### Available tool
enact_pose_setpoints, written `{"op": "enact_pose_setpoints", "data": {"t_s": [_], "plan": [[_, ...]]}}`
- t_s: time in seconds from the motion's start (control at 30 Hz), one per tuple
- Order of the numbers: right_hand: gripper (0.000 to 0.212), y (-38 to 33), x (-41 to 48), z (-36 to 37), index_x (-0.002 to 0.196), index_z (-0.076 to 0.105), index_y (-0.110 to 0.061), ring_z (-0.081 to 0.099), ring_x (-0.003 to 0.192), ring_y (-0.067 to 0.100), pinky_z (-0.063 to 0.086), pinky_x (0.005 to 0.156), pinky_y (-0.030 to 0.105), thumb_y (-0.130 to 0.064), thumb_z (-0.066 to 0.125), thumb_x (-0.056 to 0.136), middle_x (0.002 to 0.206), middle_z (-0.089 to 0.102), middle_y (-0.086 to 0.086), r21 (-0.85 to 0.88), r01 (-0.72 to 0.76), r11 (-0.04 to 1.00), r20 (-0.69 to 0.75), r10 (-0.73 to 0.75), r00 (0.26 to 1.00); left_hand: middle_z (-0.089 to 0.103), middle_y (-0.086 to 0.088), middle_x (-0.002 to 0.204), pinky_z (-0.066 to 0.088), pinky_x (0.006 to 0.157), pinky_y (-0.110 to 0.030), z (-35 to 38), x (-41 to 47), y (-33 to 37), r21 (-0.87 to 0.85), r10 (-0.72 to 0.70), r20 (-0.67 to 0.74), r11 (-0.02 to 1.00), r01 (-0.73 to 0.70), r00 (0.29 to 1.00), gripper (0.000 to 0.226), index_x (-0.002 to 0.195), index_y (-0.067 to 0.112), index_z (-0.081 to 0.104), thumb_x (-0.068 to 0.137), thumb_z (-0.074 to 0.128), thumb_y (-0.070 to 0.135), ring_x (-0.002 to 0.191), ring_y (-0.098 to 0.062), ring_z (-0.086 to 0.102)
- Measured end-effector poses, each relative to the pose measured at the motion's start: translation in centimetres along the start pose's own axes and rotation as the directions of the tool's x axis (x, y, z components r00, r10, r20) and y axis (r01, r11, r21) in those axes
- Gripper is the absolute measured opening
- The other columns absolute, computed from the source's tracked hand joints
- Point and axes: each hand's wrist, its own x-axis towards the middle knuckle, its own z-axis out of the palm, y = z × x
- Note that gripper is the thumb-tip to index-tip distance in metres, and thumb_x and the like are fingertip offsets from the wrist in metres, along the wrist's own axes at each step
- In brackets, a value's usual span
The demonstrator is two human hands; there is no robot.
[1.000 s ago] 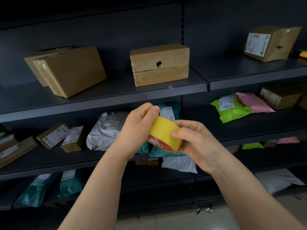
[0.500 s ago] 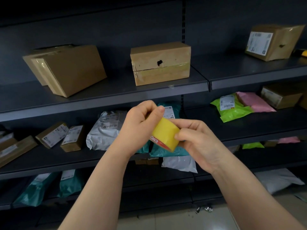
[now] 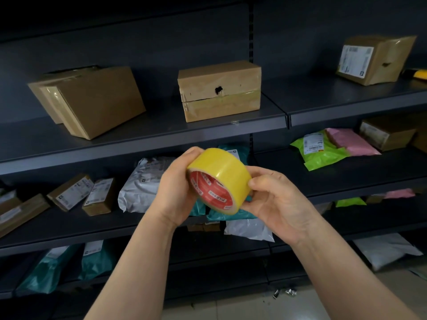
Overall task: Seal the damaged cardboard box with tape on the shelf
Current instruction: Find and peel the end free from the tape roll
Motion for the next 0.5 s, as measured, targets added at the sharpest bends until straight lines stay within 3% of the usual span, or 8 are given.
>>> {"op": "enact_pose_setpoints", "data": {"t_s": [0.1,0.27,0.4,0.5], "plan": [[0.027,-0.2,-0.1,-0.2,0.097,0.071,0.0,0.065,0.085,0.021,0.056,0.085,0.05,-0.007,0.056,0.076,0.088,0.067,0.012,-0.014,-0.03,0.999,0.006,0.03,1.0,0.048,-0.006,0.073,0.038,0.066,-0.032,0.0,0.0,0.4,0.082,0.113,0.036,0.99,-0.115,0.993,0.024,0.074,0.016,0.054,0.091,0.044,0.029,0.068,-0.015,0.047],[0.025,-0.8,-0.1,0.2,0.094,0.071,-0.002,0.063,0.081,0.022,0.058,0.075,0.041,-0.011,0.058,0.074,0.088,0.064,0.013,-0.093,-0.058,0.994,-0.018,0.056,0.998,0.046,-0.002,0.067,0.036,0.056,-0.023,0.3,-0.3,1.0,0.335,0.237,0.17,0.899,-0.283,0.956,0.023,0.077,0.014,0.054,0.093,0.042,0.026,0.061,-0.011,0.043],[0.026,-0.9,-0.1,0.3,0.094,0.069,0.0,0.06,0.088,0.025,0.058,0.075,0.044,-0.012,0.059,0.073,0.091,0.063,0.015,-0.134,-0.074,0.988,-0.051,0.067,0.996,0.045,0.01,0.062,0.034,0.053,-0.017,0.5,-0.5,1.3,0.49,0.282,0.242,0.79,-0.368,0.928,0.025,0.08,0.006,0.051,0.095,0.04,0.023,0.057,-0.004,0.041],[0.026,-0.9,-0.1,0.4,0.094,0.069,0.0,0.061,0.091,0.027,0.058,0.076,0.046,-0.013,0.06,0.074,0.094,0.063,0.017,-0.134,-0.089,0.987,-0.06,0.081,0.995,0.046,0.011,0.065,0.033,0.057,-0.017,0.7,-0.3,1.5,0.591,0.307,0.295,0.686,-0.425,0.905,0.024,0.08,0.01,0.053,0.095,0.04,0.023,0.061,-0.003,0.042]]}}
